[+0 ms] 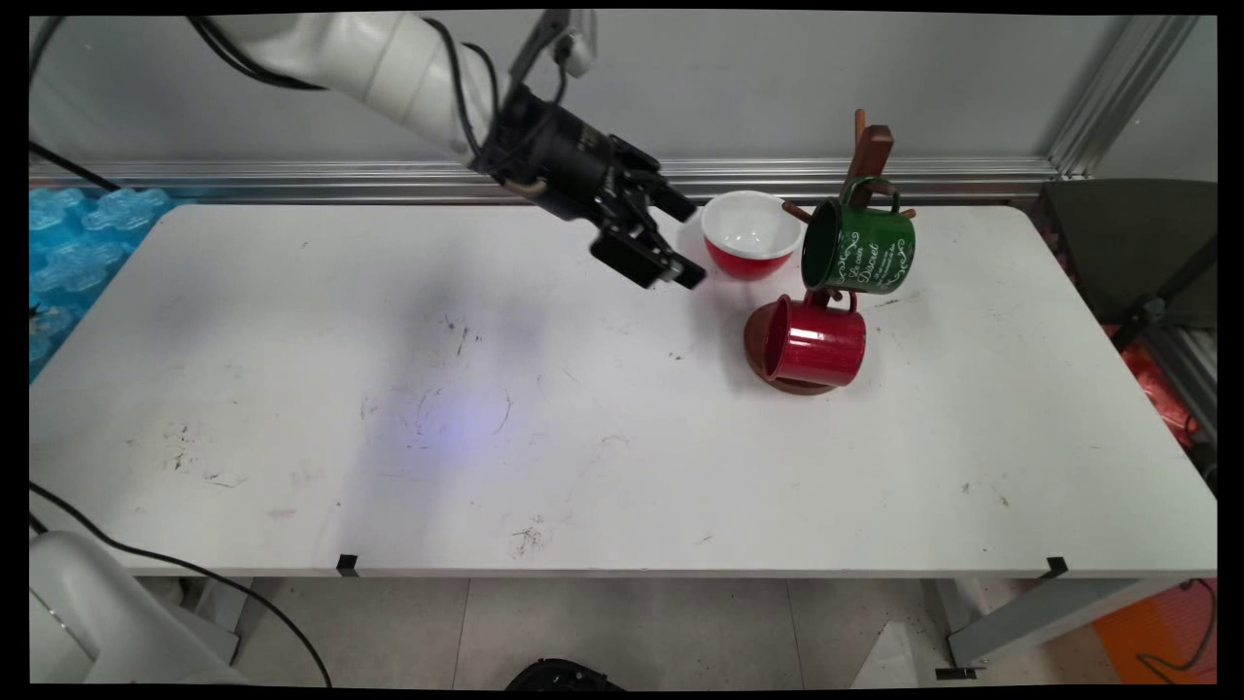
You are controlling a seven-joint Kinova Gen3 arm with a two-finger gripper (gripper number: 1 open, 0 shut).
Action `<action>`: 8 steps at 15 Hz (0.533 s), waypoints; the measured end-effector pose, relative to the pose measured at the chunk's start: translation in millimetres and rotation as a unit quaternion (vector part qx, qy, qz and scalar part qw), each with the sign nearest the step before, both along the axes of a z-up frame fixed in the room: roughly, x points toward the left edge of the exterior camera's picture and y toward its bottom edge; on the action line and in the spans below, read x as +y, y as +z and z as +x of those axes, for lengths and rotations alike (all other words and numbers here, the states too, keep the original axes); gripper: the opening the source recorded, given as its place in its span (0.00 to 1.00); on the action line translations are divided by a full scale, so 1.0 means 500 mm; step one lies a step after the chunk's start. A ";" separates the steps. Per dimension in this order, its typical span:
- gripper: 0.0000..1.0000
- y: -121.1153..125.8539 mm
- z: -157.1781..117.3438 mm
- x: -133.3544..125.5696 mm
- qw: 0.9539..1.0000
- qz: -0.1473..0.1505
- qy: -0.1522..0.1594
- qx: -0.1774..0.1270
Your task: Pick up the green mug from the rack
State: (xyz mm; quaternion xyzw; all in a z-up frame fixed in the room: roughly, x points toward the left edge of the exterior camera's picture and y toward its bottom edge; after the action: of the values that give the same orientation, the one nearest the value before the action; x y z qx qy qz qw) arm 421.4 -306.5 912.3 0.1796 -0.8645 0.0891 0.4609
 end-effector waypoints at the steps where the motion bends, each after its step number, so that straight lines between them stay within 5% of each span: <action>1: 1.00 -0.006 -0.014 -0.001 1.000 -0.002 -0.002 0.008; 8: 1.00 -0.042 -0.098 -0.017 0.999 -0.015 -0.011 0.050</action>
State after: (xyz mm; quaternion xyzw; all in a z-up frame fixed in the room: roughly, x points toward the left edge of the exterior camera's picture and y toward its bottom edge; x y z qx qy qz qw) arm 372.3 -314.8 891.4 0.1670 -0.8407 0.0881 0.5075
